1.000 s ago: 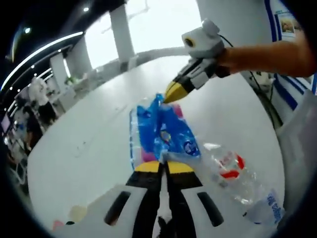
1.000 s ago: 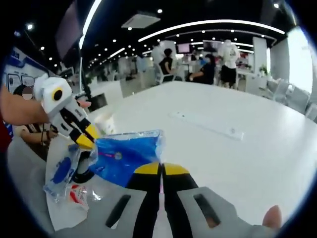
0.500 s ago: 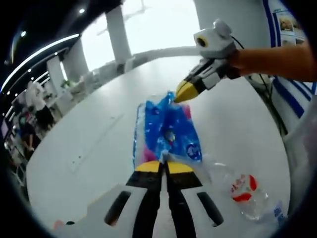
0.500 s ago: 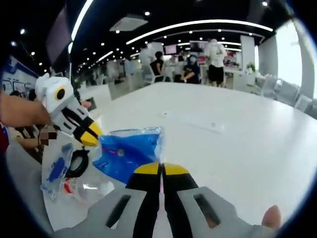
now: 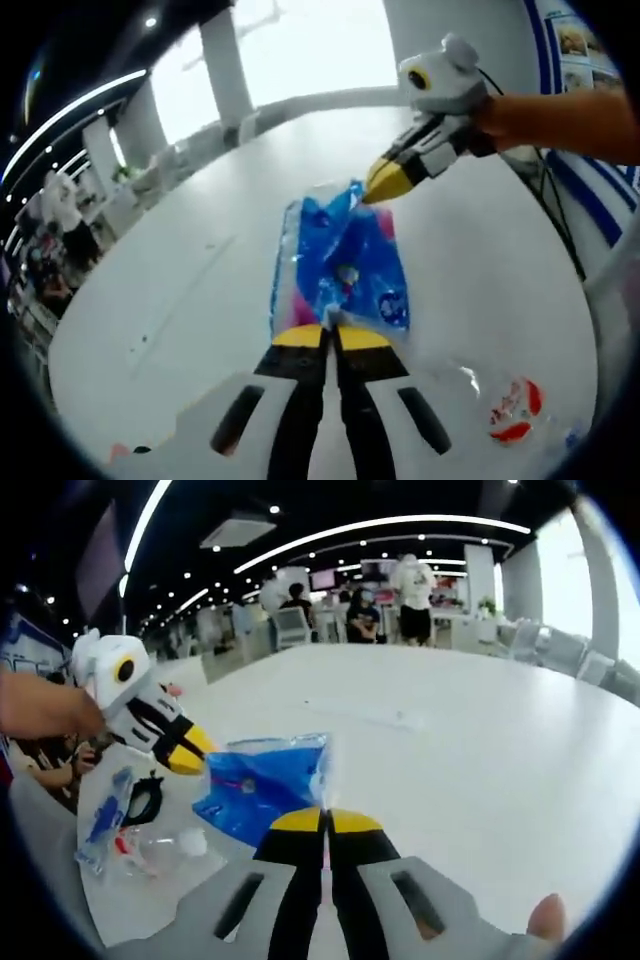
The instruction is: Arrange the tabletop items into an orderly group along one side of the table until the central work area is clear of visible clutter.
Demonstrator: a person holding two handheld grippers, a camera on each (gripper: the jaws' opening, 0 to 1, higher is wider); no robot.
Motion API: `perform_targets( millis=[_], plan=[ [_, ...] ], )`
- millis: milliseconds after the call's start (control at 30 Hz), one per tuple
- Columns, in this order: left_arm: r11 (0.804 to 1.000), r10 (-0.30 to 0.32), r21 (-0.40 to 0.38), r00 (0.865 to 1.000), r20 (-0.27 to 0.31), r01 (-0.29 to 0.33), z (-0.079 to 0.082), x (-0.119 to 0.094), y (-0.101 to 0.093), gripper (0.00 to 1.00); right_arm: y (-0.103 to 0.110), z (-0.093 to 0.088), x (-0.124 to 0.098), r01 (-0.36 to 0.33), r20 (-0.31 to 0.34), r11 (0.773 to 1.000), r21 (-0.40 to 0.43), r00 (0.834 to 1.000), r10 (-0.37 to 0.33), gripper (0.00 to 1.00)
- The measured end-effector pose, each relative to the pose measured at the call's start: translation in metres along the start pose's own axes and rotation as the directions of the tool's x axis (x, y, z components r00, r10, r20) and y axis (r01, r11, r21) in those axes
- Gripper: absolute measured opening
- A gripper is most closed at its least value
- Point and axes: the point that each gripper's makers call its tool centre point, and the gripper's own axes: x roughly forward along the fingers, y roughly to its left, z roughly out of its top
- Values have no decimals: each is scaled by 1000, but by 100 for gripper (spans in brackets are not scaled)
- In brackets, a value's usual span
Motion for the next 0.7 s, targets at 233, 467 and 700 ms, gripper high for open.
perform_targets(
  millis=[233,467,700],
  plan=[
    [1000,0,-18,1000,-9,0,-5,20,0,0,-10,-14,0,20,-11,999,29,1000,-19,1],
    [999,0,-36,1000,-21,0,-11,36,1,0,-19,-27,1,38,-28,998,53,999,-37,1],
    [999,-5,-38,1000,-25,4,-11,48,-1,0,-28,-34,0,58,-38,995,75,998,-55,1]
  ],
)
